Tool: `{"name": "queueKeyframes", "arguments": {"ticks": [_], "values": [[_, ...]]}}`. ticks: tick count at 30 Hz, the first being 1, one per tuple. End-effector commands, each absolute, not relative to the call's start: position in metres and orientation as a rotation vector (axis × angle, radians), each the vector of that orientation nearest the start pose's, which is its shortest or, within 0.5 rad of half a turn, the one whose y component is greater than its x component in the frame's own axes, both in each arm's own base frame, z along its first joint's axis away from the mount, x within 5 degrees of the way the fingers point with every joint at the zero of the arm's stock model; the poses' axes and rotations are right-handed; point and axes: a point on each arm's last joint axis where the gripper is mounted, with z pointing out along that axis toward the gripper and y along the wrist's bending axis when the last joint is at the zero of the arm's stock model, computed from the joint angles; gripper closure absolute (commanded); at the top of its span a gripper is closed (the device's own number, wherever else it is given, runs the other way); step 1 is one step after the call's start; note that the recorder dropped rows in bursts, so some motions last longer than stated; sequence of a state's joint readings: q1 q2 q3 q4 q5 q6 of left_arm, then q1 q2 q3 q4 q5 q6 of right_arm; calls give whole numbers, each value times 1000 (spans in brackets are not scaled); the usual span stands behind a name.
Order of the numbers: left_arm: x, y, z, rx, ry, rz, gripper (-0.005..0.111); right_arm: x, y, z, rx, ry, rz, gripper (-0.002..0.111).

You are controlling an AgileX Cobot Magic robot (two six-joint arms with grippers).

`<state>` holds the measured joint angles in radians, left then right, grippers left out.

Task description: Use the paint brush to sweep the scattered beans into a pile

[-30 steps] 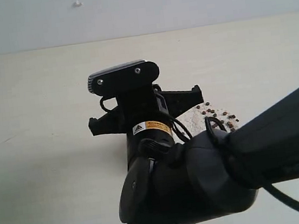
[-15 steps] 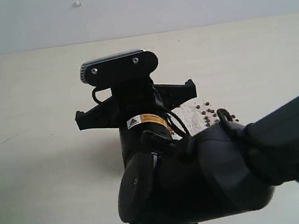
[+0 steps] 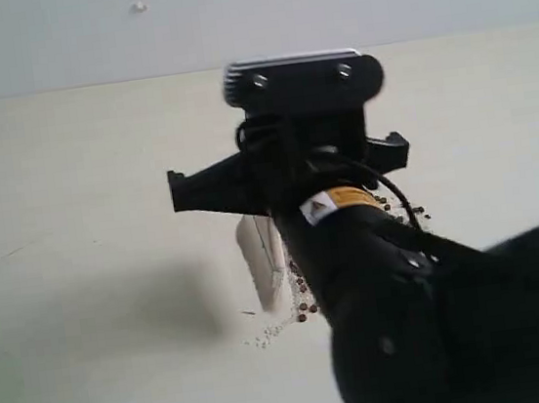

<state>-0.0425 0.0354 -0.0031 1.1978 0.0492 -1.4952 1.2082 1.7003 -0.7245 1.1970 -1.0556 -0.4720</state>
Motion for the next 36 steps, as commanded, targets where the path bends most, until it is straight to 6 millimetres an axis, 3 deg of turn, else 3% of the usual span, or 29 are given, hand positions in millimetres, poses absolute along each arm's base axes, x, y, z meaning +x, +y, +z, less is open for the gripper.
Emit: {"name": "queueKeyframes", "arguments": {"ticks": [1,2,6,15,21,30,36], "values": [[59,2,210,-242,1521,-234,107,157,229,189,8,1659,608,108],[59,2,210,-242,1521,-234,107,151,220,180,57,1667,722,108],[59,2,210,-242,1521,-234,107,144,211,167,18,1743,737,108],[59,2,210,-242,1521,-234,107,147,191,152,-73,1841,339,108],[59,2,210,-242,1521,-234,107,150,183,157,-159,1769,139,108],[59,2,210,-242,1521,-234,107,151,182,160,-153,1734,134,108],[59,2,210,-242,1521,-234,107,149,186,177,-154,1676,253,108]]}}
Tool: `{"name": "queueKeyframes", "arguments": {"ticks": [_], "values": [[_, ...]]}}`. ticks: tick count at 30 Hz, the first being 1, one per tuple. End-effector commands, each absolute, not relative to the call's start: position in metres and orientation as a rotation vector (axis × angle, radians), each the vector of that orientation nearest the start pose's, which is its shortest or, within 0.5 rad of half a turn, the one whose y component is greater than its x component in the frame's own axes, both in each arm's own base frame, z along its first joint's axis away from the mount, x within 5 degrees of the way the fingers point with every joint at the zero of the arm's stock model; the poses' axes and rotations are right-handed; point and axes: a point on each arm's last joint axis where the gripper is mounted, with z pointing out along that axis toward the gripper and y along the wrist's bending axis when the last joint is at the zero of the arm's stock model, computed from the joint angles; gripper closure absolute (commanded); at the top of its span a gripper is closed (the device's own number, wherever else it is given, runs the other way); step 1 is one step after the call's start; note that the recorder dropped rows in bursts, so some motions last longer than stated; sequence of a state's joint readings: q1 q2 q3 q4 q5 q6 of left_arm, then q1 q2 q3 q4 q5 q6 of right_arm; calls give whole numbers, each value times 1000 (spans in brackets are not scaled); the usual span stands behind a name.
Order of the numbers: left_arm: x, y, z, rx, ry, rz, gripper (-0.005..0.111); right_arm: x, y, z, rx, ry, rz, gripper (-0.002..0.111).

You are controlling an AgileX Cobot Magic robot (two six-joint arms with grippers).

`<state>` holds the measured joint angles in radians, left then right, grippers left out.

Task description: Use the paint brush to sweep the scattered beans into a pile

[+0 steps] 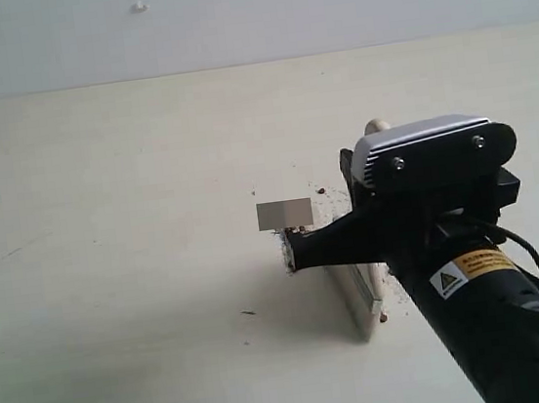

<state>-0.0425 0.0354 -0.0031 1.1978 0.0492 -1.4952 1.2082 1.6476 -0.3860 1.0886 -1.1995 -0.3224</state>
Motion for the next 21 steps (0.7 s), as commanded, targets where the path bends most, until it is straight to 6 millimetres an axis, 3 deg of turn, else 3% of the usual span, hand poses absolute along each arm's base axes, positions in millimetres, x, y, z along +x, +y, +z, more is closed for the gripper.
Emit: {"name": "queueKeyframes", "arguments": {"ticks": [1,4,8,11,13,21], "values": [[59,2,210,-242,1521,-234,107,148,186,182,-152,1661,273,108],[59,2,210,-242,1521,-234,107,146,183,195,-128,1640,323,108],[59,2,210,-242,1521,-234,107,141,162,215,-65,1591,326,108],[59,2,210,-242,1521,-234,107,136,136,211,-14,1640,221,108],[59,2,210,-242,1521,-234,107,143,120,203,-58,1659,48,108],[59,2,210,-242,1521,-234,107,182,84,201,-17,1606,-191,108]]}}
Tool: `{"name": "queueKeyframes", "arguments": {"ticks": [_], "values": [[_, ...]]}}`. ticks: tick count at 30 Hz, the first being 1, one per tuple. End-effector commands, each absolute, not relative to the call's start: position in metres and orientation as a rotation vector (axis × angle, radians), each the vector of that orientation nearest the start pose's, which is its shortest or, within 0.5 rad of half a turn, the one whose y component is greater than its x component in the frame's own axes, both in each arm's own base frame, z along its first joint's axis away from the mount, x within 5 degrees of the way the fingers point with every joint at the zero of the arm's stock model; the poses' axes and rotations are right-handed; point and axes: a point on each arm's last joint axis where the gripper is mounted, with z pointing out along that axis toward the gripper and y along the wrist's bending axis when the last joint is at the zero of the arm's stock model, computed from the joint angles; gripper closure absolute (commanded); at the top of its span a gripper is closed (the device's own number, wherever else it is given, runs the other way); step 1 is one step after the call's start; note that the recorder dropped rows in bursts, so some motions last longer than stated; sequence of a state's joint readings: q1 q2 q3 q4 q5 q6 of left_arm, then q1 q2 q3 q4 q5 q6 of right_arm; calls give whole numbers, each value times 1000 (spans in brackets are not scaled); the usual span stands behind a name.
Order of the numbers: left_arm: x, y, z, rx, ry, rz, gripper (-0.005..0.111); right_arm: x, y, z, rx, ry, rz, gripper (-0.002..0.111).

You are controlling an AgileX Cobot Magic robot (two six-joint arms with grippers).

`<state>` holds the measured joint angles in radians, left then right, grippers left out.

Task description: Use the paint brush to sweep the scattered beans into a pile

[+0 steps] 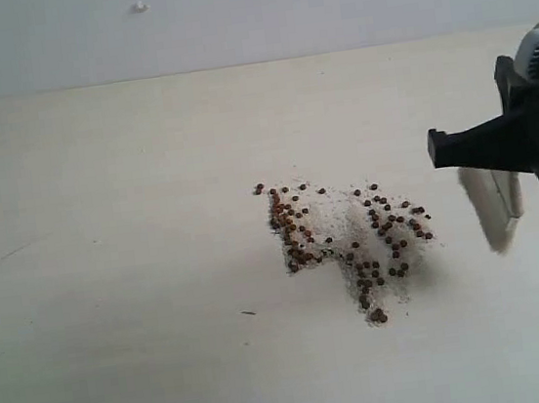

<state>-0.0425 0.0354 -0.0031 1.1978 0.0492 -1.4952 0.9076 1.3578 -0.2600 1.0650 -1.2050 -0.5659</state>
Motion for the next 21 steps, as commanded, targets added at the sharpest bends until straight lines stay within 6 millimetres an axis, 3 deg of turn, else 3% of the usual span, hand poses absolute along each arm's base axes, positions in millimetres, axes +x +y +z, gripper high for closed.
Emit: {"name": "queueKeyframes", "arguments": {"ticks": [1,9,17,21], "values": [[59,2,210,-242,1521,-234,107,183,82,200,-9,1609,-203,108],[59,2,210,-242,1521,-234,107,210,73,217,-9,1655,-432,108],[59,2,210,-242,1521,-234,107,238,52,212,1,1871,-388,108],[59,2,210,-242,1521,-234,107,241,46,208,81,1846,-215,108]]}}
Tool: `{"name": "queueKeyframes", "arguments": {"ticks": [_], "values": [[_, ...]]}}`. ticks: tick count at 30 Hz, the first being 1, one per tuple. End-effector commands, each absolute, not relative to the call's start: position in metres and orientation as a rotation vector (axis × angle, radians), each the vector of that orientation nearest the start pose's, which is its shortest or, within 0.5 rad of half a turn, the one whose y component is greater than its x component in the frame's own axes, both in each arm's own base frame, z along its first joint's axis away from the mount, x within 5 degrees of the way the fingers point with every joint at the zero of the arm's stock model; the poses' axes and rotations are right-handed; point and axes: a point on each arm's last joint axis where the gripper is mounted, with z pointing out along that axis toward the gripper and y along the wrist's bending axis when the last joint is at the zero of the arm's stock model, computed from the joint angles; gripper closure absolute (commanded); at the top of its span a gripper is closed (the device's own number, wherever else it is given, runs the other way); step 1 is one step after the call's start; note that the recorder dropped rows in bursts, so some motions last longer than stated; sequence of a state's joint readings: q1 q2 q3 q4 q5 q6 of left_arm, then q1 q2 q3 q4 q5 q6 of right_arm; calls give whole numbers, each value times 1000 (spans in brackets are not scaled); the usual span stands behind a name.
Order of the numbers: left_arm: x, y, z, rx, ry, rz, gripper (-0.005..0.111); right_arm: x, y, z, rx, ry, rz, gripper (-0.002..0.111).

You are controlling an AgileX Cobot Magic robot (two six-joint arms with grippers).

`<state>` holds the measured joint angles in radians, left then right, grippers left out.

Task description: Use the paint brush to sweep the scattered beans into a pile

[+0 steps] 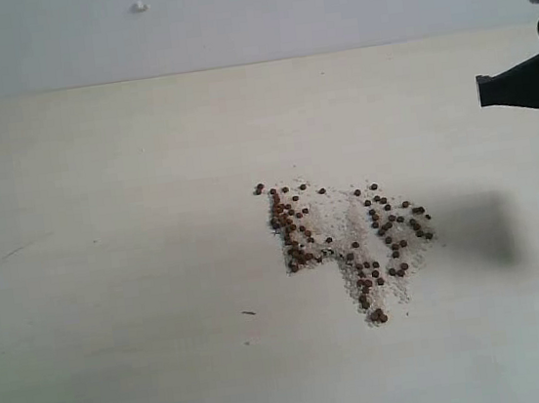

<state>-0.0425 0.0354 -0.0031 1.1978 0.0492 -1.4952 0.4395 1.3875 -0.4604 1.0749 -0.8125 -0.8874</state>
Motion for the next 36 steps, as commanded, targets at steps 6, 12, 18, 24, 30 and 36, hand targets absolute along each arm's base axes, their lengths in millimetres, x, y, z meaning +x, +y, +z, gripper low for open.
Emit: {"name": "queueKeyframes", "arguments": {"ticks": [6,12,18,24,30,36], "values": [[59,2,210,-242,1521,-234,107,245,59,199,37,1768,-26,108],[59,2,210,-242,1521,-234,107,255,64,178,-61,1755,-86,108],[59,2,210,-242,1521,-234,107,262,72,158,-71,1748,-10,108],[59,2,210,-242,1521,-234,107,263,84,141,-10,1797,201,108],[59,2,210,-242,1521,-234,107,263,87,135,91,1826,335,108],[59,2,210,-242,1521,-234,107,263,93,130,179,1845,477,108]]}}
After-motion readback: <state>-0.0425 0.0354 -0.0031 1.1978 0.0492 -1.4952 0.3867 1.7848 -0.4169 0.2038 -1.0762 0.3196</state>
